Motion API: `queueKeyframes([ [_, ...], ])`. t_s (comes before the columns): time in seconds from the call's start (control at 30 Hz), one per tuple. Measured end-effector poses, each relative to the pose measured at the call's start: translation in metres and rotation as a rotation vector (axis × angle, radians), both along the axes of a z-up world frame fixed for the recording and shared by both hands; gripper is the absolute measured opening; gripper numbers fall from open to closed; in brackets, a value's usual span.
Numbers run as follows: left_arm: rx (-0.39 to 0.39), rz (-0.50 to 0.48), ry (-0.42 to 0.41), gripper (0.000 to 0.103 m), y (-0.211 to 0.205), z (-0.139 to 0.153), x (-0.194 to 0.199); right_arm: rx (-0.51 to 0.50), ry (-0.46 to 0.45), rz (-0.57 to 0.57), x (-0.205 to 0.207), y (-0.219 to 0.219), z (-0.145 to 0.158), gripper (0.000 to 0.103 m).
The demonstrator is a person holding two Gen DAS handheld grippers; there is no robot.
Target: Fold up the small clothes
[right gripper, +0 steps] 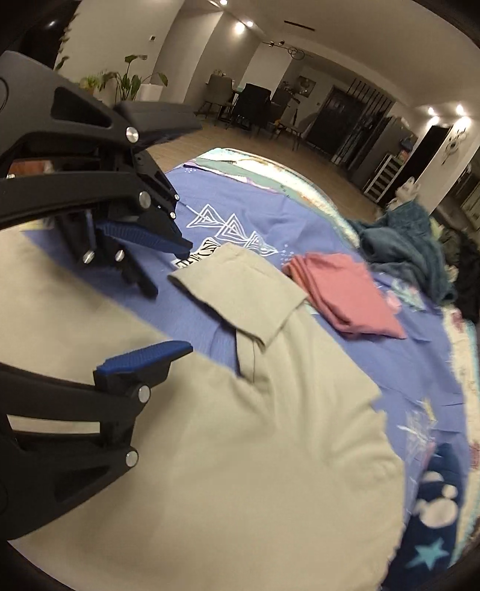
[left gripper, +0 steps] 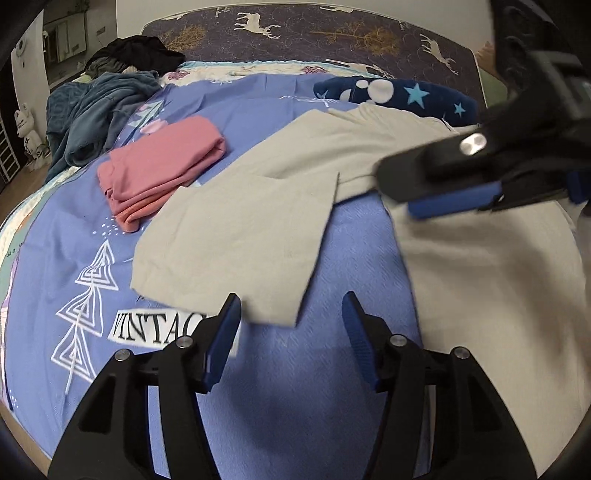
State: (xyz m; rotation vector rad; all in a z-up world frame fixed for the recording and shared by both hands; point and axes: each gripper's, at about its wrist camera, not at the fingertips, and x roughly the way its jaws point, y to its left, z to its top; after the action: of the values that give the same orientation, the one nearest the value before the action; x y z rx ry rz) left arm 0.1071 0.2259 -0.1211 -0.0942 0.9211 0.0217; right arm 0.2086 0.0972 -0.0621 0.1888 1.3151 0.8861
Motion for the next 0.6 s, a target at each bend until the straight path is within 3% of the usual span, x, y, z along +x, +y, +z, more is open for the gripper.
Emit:
queueKeyframes([
  [0.13,-0.082,0.022,0.008,0.06,0.015,-0.009,0.006,-0.079,0.06,-0.035,0.014,0.032,-0.028,0.057],
  [0.23,-0.142,0.018,-0.003,0.059,0.021,-0.014,0.005,-0.074,0.07,-0.078,0.02,0.043,-0.037,0.059],
  [0.27,-0.161,0.016,-0.004,0.056,0.023,-0.015,0.005,-0.073,0.063,-0.091,0.022,0.047,-0.037,0.059],
  [0.3,-0.185,0.01,-0.008,0.045,0.024,-0.015,0.005,-0.074,0.054,-0.096,0.023,0.049,-0.037,0.056],
  [0.33,-0.214,-0.001,-0.016,0.036,0.026,-0.015,0.006,-0.082,0.032,-0.095,0.024,0.055,-0.038,0.045],
  [0.37,-0.203,0.005,-0.018,0.019,0.025,-0.014,0.006,-0.103,0.015,-0.08,0.024,0.062,-0.04,0.007],
  [0.4,-0.185,0.011,-0.019,0.004,0.024,-0.011,0.006,-0.114,0.007,-0.079,0.022,0.065,-0.041,0.003],
  [0.5,-0.232,0.0,-0.059,0.004,0.022,0.004,0.004,-0.097,-0.079,-0.051,0.012,0.064,-0.024,0.003],
  [0.6,-0.266,-0.036,-0.13,0.004,0.013,0.028,0.004,-0.127,-0.29,-0.013,-0.002,0.063,0.017,0.002],
])
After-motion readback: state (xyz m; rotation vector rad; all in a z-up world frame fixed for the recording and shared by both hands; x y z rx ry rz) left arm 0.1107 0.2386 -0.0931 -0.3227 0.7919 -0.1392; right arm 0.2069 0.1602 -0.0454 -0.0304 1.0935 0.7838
